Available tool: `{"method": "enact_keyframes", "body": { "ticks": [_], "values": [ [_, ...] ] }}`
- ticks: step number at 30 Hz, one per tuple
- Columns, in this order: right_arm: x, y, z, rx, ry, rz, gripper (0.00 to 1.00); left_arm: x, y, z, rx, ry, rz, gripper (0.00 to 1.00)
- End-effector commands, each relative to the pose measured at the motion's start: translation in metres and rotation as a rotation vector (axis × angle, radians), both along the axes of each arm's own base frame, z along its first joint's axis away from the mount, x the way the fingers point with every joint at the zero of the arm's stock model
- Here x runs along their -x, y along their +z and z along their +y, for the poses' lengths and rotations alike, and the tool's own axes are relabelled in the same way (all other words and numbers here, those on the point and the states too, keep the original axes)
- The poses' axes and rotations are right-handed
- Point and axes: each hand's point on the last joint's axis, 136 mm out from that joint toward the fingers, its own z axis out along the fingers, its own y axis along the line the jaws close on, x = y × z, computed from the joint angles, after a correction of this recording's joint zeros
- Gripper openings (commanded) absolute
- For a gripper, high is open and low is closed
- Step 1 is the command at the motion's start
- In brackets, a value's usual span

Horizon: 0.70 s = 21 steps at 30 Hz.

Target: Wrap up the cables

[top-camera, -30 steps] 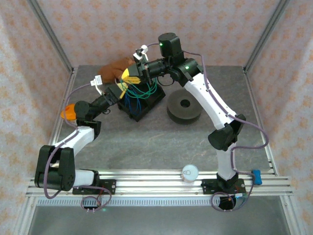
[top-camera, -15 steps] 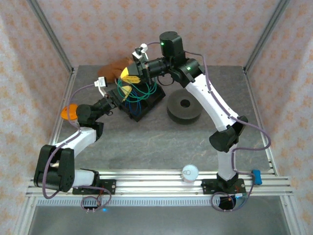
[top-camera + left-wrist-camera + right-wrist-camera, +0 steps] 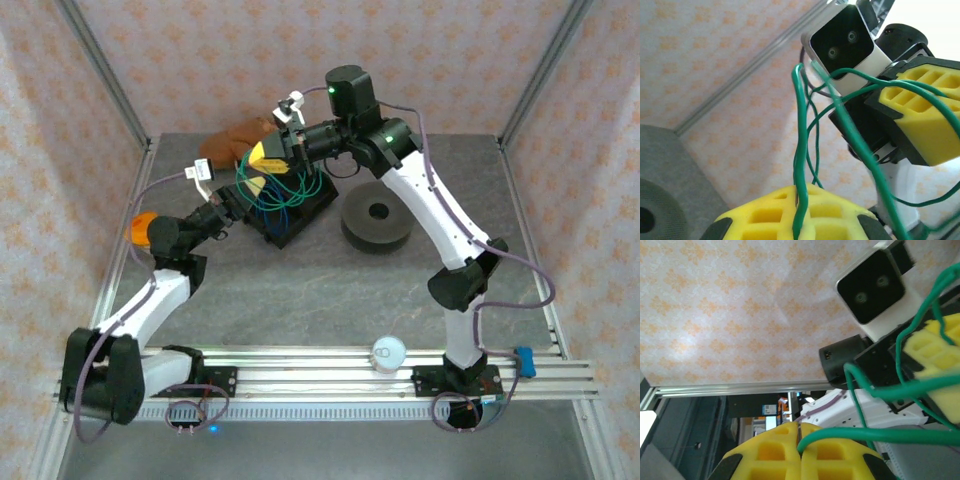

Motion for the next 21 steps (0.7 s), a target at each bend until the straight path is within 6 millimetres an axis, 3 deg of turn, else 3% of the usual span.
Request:
{"method": "enact_keyframes", "body": {
  "ticks": [1,4,7,17,21],
  "values": [
    [-0.006,0.005,-0.023,0.015,-0.07,-0.084,0.0,-0.013,-0.024,0.013,-0.16,0.164,0.079,0.0],
    [-0.01,0.008,-0.033,-0.006,-0.102,-0.108,0.0,-0.015,-0.042,0.03,-0.287,0.292,0.152,0.0],
    [-0.011,0.009,-0.041,-0.02,-0.126,-0.127,0.0,-0.015,-0.048,0.041,-0.348,0.357,0.186,0.0],
    [-0.002,0.002,-0.068,-0.017,-0.15,-0.186,0.0,-0.02,-0.058,0.075,-0.372,0.484,0.264,0.0],
    [-0.011,-0.014,-0.091,0.018,-0.226,-0.183,0.0,-0.022,-0.054,0.089,-0.393,0.524,0.276,0.0]
  ]
}}
